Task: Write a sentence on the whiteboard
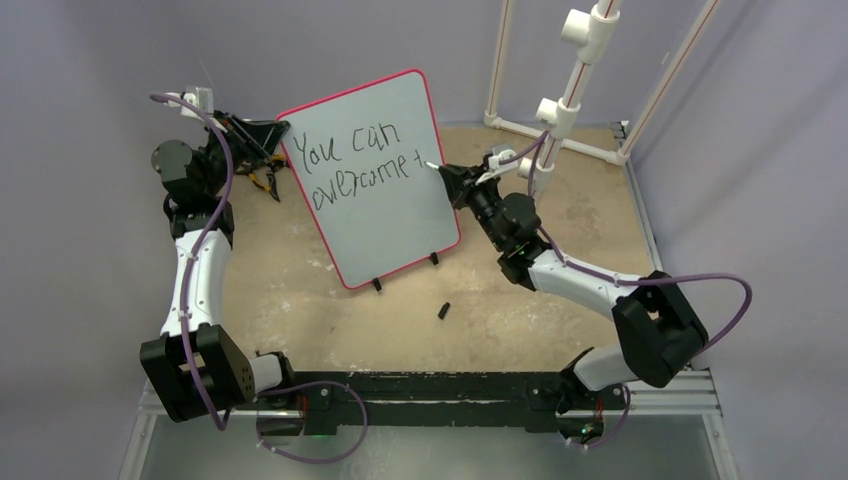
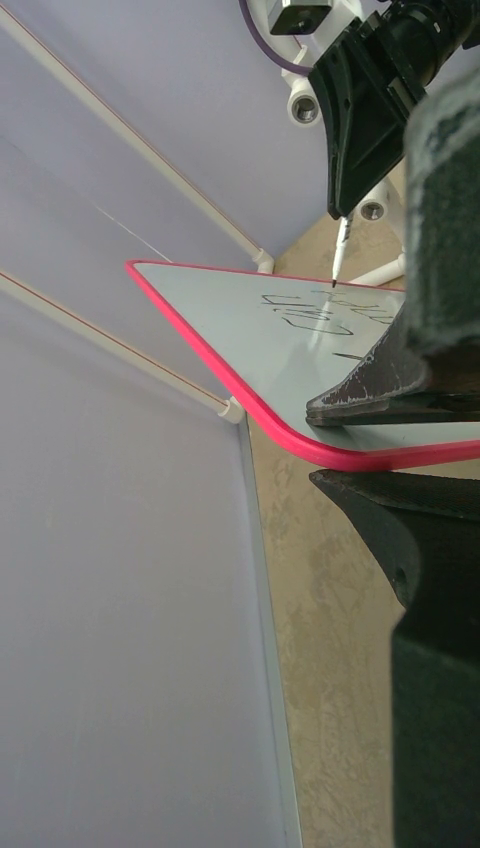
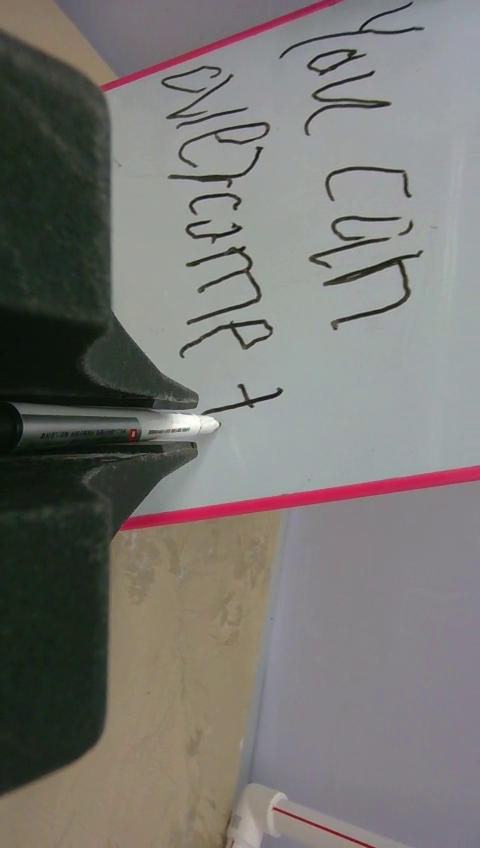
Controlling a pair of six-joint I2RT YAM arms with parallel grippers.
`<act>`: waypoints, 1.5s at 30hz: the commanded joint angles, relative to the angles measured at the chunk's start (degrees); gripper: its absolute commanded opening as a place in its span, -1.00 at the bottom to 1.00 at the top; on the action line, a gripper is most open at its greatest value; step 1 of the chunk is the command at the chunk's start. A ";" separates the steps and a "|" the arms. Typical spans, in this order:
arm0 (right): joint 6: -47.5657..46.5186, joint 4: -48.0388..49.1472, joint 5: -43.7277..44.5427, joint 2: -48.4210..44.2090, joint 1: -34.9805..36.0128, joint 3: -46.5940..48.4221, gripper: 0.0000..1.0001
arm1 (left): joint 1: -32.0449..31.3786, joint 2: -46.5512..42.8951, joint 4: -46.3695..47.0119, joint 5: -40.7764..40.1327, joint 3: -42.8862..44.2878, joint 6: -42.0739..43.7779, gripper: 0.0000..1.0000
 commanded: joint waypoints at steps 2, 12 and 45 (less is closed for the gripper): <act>-0.79 1.65 2.06 -1.11 -0.75 5.31 -1.00 | 0.33 0.76 0.03 0.51 -0.73 -0.11 -0.67; -1.59 0.86 1.01 2.56 -0.80 10.68 -1.00 | 0.31 0.86 0.03 0.57 -0.66 -0.20 -0.67; 2.35 2.49 3.11 -0.31 -0.71 -0.37 -1.00 | 0.33 0.76 0.38 0.53 -0.86 -0.40 -0.67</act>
